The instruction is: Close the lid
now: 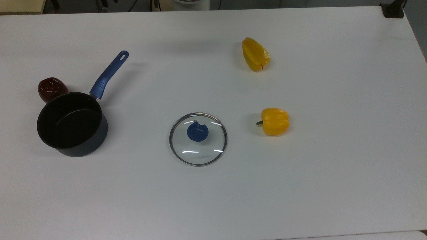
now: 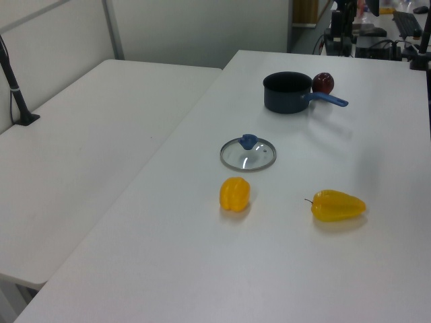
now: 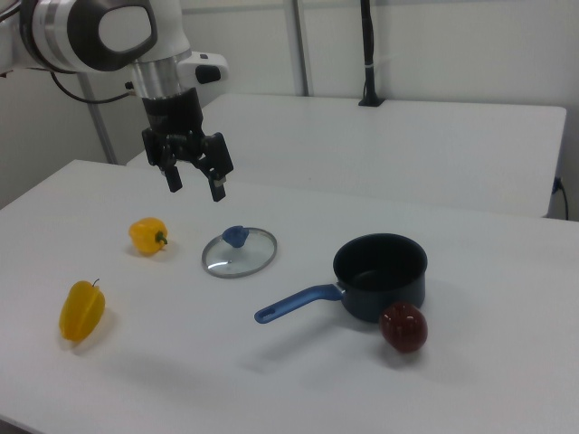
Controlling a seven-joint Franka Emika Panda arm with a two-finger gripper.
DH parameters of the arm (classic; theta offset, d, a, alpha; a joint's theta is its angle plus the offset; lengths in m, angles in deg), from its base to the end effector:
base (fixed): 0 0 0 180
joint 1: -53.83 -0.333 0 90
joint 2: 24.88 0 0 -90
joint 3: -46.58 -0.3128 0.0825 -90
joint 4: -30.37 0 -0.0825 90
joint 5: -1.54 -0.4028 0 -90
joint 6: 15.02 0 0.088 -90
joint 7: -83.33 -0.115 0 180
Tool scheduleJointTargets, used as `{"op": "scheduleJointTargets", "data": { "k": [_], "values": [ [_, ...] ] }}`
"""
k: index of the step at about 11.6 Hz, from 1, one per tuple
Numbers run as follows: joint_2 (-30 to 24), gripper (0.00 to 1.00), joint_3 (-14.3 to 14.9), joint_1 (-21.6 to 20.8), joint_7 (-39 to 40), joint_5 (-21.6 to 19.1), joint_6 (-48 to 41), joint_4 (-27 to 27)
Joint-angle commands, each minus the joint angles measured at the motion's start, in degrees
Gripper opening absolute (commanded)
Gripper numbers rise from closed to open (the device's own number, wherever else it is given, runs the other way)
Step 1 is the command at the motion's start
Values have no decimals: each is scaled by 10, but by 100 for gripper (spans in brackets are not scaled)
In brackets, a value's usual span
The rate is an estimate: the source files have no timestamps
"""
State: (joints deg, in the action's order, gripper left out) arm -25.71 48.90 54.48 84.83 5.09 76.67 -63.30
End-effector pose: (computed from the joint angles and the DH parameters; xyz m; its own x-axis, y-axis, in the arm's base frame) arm 0.5689 -0.0366 0.5929 0.9995 -0.0238 -0.0217 -0.0225 -0.9979 0.0607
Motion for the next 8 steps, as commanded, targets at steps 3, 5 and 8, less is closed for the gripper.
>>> {"op": "scheduleJointTargets", "data": {
  "k": [3, 5, 8],
  "values": [
    [-10, 100, 2, -1, 9, -8, 0, -6],
    [-8, 100, 2, -3, 9, -9, 2, -7],
    [19, 100, -3, -11, -16, -26, 83, -11]
  ]
}}
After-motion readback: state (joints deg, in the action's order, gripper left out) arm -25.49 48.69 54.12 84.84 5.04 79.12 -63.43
